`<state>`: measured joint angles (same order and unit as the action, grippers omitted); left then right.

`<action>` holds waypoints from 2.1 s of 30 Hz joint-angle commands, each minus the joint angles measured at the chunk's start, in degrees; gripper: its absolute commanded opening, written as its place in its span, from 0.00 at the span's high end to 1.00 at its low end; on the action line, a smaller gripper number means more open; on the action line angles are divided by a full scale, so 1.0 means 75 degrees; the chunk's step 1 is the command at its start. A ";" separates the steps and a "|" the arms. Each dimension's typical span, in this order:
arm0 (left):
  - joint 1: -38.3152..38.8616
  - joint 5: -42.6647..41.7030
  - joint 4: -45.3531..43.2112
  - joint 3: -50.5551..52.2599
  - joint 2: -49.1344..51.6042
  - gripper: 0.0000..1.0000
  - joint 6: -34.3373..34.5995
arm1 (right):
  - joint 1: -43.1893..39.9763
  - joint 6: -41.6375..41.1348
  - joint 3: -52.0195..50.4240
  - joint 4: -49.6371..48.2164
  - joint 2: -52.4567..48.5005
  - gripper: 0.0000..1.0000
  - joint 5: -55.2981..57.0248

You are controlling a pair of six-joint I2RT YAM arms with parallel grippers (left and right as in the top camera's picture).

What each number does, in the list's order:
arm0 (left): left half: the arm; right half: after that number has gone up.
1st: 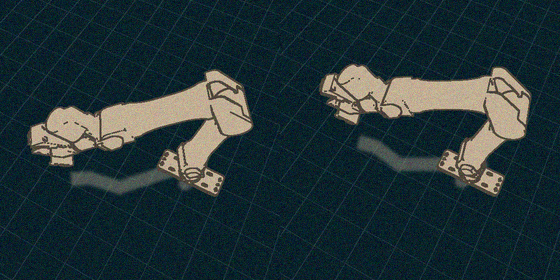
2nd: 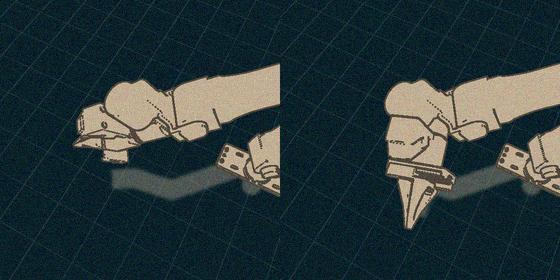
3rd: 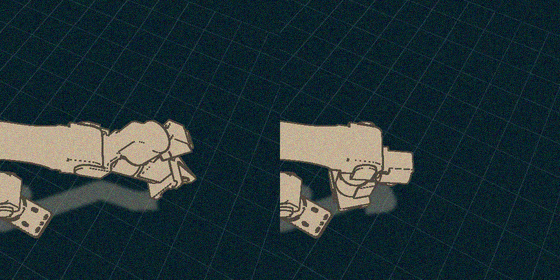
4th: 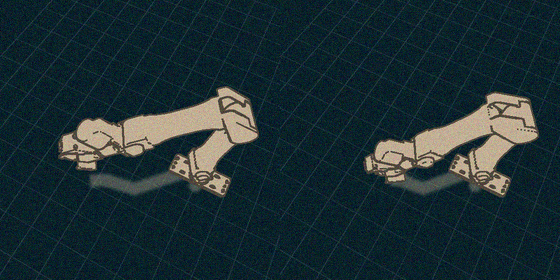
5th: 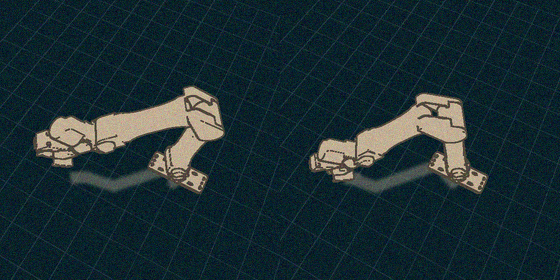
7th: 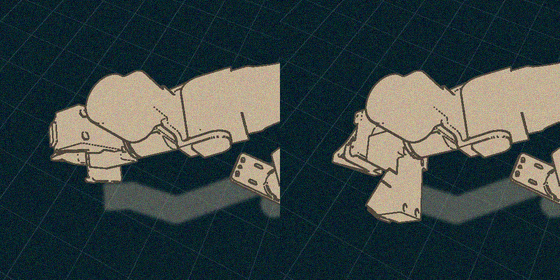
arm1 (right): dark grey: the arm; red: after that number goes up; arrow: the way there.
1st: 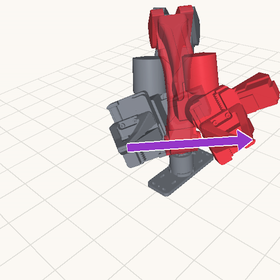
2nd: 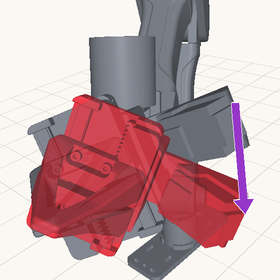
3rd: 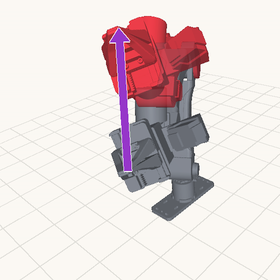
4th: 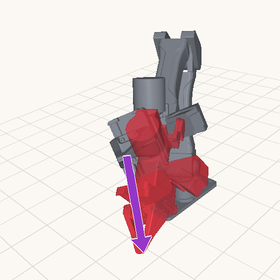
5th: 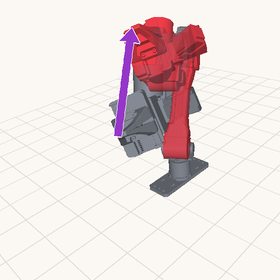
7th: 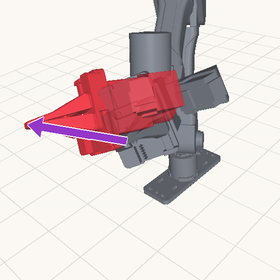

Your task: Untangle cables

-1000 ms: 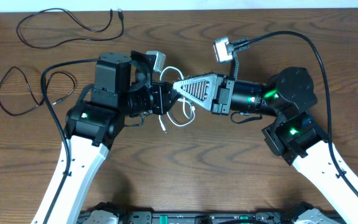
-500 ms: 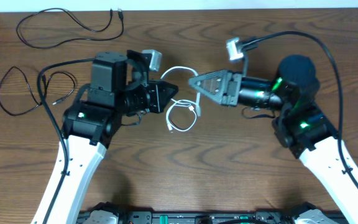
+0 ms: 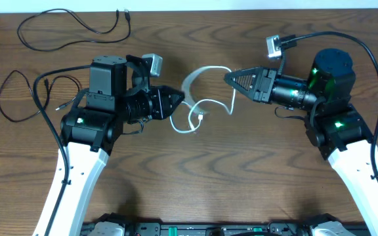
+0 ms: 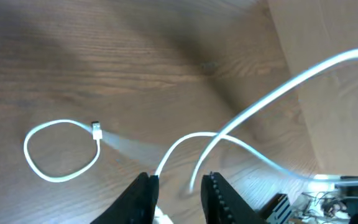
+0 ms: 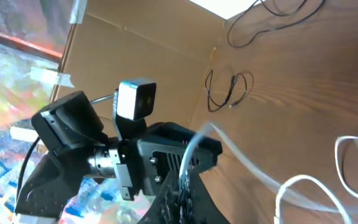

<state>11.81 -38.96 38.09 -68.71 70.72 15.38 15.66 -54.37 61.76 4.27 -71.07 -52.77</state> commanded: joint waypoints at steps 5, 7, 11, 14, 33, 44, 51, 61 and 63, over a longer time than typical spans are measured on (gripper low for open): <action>-0.0032 -0.0187 0.0058 0.0009 -0.0085 0.70 -0.0012 | -0.0052 0.0227 0.0035 -0.0003 0.0090 0.99 0.0012; -0.0032 -0.0187 0.0055 0.0009 -0.0085 0.67 -0.0012 | -0.0047 0.0224 0.0038 -0.0035 0.0090 0.99 0.0012; -0.0029 -0.0187 0.0050 0.0009 -0.0085 0.50 -0.0020 | -0.0038 -0.0090 0.0038 -0.0058 0.0090 0.99 0.0012; 0.0009 -0.0189 0.0041 0.0012 -0.0050 0.41 -0.0050 | 0.0035 -0.0545 0.0035 -0.0315 0.0090 0.99 -0.0015; 0.0571 0.1005 -0.0335 0.0012 0.0224 0.34 -0.0035 | 0.0341 -0.4456 0.0035 -0.3587 0.0090 0.99 -0.0708; 0.0583 0.1137 0.0184 0.0012 0.0274 0.49 0.1180 | 0.0338 -0.4660 0.0038 -0.3797 0.0090 0.99 0.1679; 0.1192 -0.0064 -0.0300 0.0012 0.0286 0.46 0.0233 | 0.0437 -0.4249 0.0035 -0.2521 0.0087 0.99 0.3340; 0.2503 0.1749 -0.1693 0.0012 0.0335 0.44 0.0251 | 0.1378 -0.5447 0.0038 -0.4170 0.0090 0.99 0.5141; 0.2626 0.2151 -0.1786 0.0012 0.0347 0.44 0.0344 | 0.1460 -0.5461 0.0035 -0.4657 0.0090 0.99 0.5339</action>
<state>29.93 -29.80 25.67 -68.66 72.77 18.13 25.58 -92.75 61.69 -27.35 -71.09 -18.65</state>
